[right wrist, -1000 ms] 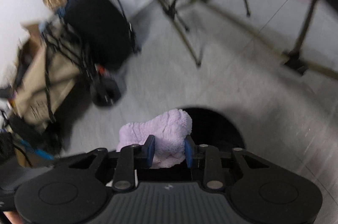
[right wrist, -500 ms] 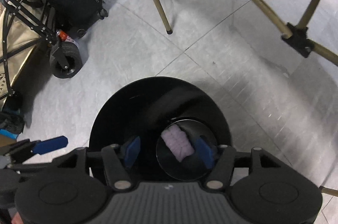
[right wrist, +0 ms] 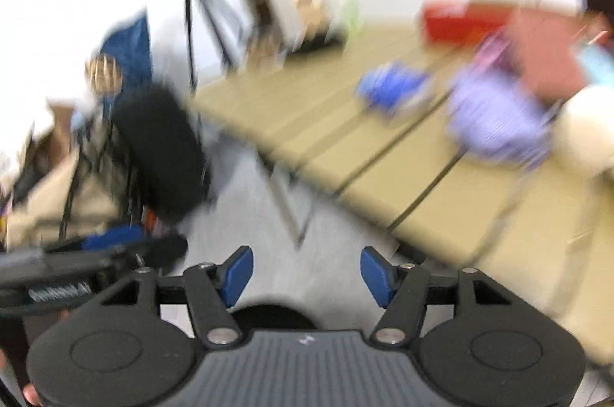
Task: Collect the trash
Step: 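Move both tools to the yellow-white plush hamster and grasp it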
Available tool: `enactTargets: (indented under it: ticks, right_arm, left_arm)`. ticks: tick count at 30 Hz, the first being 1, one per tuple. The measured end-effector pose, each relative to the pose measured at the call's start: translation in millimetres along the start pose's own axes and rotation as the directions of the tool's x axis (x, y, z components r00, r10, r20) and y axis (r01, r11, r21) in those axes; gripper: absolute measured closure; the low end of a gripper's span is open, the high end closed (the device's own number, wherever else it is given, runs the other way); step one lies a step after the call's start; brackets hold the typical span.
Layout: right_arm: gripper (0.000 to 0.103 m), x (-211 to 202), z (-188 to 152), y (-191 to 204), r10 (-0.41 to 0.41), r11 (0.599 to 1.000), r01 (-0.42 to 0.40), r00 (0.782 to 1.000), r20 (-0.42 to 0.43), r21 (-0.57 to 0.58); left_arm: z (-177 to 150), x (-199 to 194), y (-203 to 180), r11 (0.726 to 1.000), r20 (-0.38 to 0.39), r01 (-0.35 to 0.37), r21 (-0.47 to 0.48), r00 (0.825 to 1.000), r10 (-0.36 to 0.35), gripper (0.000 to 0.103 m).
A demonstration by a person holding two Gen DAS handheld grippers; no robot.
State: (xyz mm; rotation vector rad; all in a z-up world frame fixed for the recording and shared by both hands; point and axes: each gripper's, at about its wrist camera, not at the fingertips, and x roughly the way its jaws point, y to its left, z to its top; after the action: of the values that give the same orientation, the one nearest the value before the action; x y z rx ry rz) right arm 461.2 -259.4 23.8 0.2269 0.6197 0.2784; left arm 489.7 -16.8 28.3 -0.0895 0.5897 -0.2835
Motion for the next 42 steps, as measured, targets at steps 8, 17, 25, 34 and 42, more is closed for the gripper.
enactTargets:
  ticks: [8, 17, 25, 34, 42]
  right_arm:
    - [0.023, -107, 22, -96, -0.256, 0.965, 0.222, 0.911, 0.323, 0.139]
    - [0.024, -78, 24, -189, -0.358, 0.902, 0.267, 0.902, 0.240, 0.340]
    - [0.031, -21, 32, -191, -0.351, 0.910, 0.301, 0.925, 0.143, 0.284]
    - [0.041, -56, 10, -222, -0.483, 0.840, 0.409, 0.863, 0.149, 0.356]
    - [0.039, -40, 15, -198, -0.431, 0.886, 0.385, 0.889, 0.155, 0.257]
  left_arm:
    - [14, 7, -120, 0.979, 0.118, 0.155, 0.134, 0.978, -0.171, 0.016]
    - [42, 79, -201, 0.962, 0.131, 0.183, 0.204, 0.968, -0.212, 0.025]
    - [70, 154, -206, 0.964, -0.008, 0.258, 0.058, 0.966, -0.258, 0.035]
    - [36, 141, -219, 0.935, -0.048, 0.275, 0.223, 0.961, -0.271, 0.039]
    - [54, 120, -229, 0.921, -0.001, 0.320, 0.223, 0.945, -0.328, 0.034]
